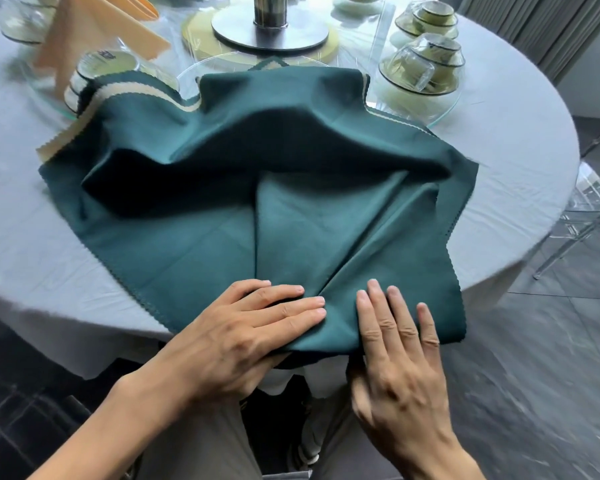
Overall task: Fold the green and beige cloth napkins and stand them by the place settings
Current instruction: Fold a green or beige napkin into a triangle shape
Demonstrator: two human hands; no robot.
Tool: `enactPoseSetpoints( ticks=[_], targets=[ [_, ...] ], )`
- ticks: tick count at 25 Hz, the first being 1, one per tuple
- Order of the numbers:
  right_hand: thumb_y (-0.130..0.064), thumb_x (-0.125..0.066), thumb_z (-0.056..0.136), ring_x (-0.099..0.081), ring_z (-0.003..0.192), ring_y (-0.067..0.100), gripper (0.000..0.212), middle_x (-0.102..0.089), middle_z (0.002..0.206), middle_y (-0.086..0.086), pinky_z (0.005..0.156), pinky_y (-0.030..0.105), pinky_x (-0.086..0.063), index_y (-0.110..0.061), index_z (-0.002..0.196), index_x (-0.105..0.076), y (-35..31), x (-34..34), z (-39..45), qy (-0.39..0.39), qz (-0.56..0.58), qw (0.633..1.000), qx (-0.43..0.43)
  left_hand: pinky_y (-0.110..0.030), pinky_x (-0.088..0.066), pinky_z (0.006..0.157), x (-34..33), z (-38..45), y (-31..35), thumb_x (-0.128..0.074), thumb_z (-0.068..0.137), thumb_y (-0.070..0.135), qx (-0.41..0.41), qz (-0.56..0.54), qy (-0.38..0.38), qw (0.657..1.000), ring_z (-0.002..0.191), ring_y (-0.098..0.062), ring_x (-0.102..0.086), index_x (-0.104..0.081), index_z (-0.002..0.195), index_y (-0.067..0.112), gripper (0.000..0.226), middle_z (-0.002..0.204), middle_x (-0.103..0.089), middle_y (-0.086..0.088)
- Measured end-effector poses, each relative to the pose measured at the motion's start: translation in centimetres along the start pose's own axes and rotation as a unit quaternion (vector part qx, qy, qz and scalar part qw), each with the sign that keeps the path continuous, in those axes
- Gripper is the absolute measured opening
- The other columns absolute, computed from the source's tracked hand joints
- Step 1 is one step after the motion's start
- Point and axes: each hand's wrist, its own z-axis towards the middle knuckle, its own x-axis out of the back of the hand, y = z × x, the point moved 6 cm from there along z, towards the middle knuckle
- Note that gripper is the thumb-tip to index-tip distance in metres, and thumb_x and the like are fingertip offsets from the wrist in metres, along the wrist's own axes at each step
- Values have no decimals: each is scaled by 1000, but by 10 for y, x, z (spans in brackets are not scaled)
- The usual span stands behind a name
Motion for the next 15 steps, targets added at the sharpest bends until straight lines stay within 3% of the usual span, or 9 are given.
enactPoseSetpoints(
  ticks=[5,7,10,12,15],
  targets=[
    [-16,-42,74,-47,134,30,65,-51,145,8,110,52,-32,-4,138,-53,2,8,20,1,30,999,14,-35,-41,101,5,6,-14,-49,88,11,-4,-50,8,999,129,-15,-53,-58,134,24,49,142,-56,9],
    [-16,-41,73,-45,136,28,67,-49,146,6,111,48,-31,-7,138,-54,6,4,22,-23,38,999,26,-34,-38,101,3,12,-27,-47,82,4,26,-65,18,997,128,-14,-54,-61,132,30,58,139,-58,12],
    [-18,-40,75,-38,141,25,69,-43,151,2,113,43,-27,-11,142,-49,9,2,25,-71,57,994,53,-33,-32,101,-1,22,-29,-61,85,7,42,-84,11,995,126,-10,-52,-59,129,42,56,135,-59,19],
    [-19,-39,75,-40,140,22,67,-45,150,-1,112,39,-26,-15,142,-50,14,6,30,-101,76,989,71,-33,-31,100,2,28,-25,-64,87,9,32,-110,9,993,122,-7,-54,-63,126,41,50,132,-61,20],
    [-19,-39,76,-48,132,16,62,-54,142,-4,108,31,-31,-18,136,-55,20,25,39,-115,130,981,84,-40,-43,96,21,37,-15,-68,81,-5,15,-154,31,987,118,-11,-59,-71,119,29,52,129,-65,14]
  ],
)
